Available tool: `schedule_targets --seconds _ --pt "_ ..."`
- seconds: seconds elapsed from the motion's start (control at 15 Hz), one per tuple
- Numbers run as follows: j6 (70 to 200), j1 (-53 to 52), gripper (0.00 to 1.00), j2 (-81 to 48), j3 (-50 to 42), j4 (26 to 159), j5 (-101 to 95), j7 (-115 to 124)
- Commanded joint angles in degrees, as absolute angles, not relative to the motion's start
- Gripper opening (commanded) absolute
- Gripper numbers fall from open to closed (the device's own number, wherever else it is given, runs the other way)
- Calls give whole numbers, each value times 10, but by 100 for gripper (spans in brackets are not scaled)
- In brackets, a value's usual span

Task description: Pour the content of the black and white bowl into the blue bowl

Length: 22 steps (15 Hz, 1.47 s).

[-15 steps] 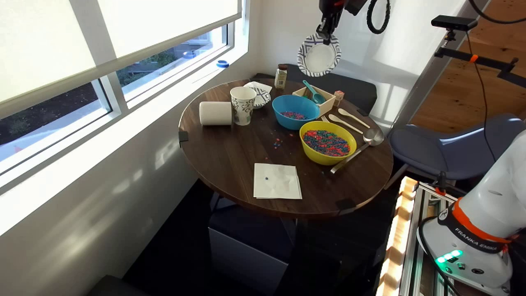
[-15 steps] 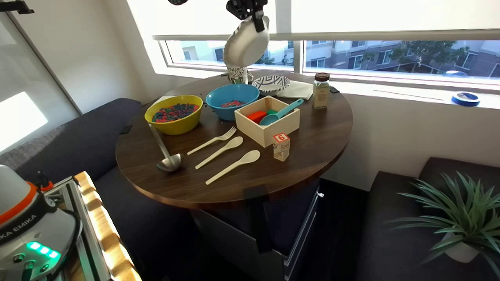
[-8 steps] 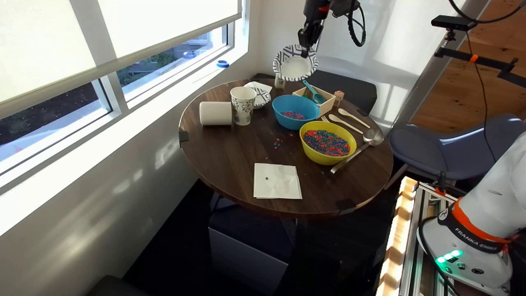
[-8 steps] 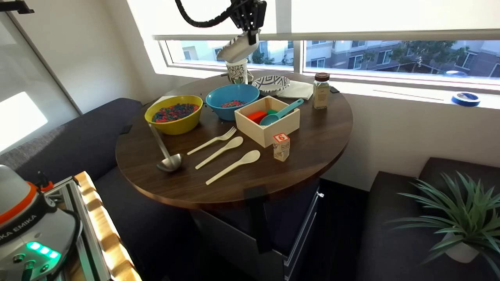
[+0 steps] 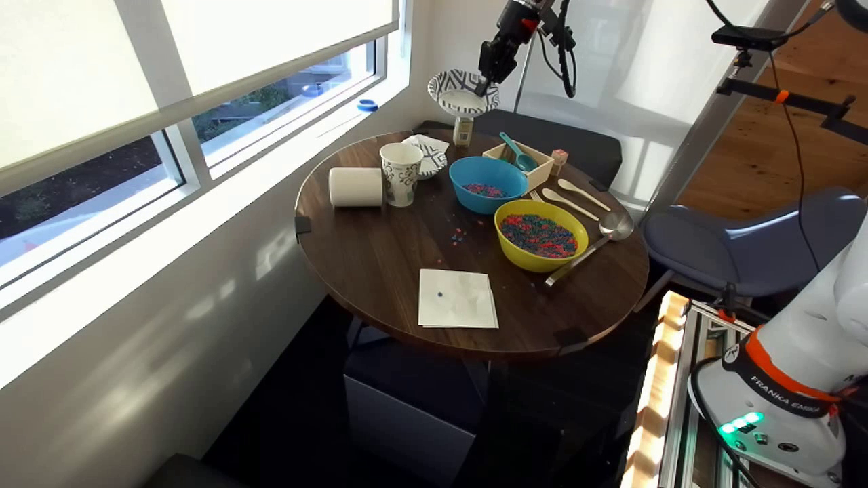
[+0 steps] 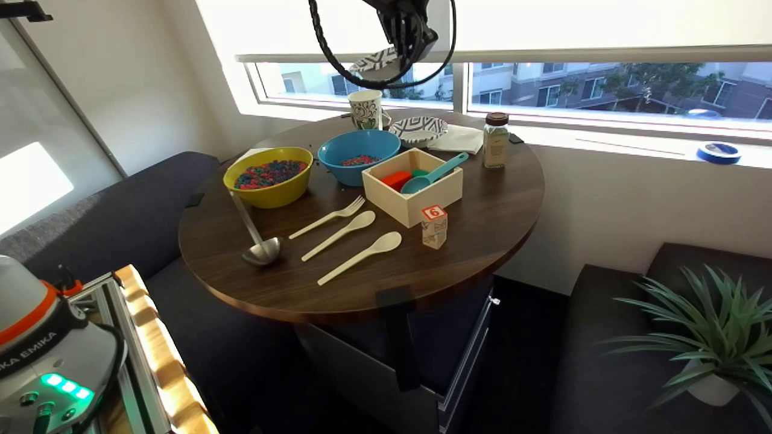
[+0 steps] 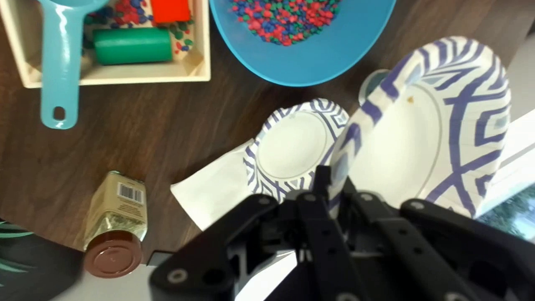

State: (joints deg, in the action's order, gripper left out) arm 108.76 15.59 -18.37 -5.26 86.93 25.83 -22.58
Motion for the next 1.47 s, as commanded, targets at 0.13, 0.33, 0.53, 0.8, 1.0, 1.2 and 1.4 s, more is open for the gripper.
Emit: schedule_targets --seconds 0.13,0.33,0.53,0.8,1.0,1.2,1.4 --pt "1056 181 6 -222 -41 840 331 -236" --pt "1049 187 6 -237 -38 823 343 -236" --pt "1067 184 1 -252 -39 808 342 -228" --pt "1048 189 1 -319 -38 749 333 -182" --pt "1039 190 1 -367 -30 712 329 -163" --pt "1036 189 1 -412 -24 678 321 -147" --pt "1037 190 1 -444 -17 650 311 -132"
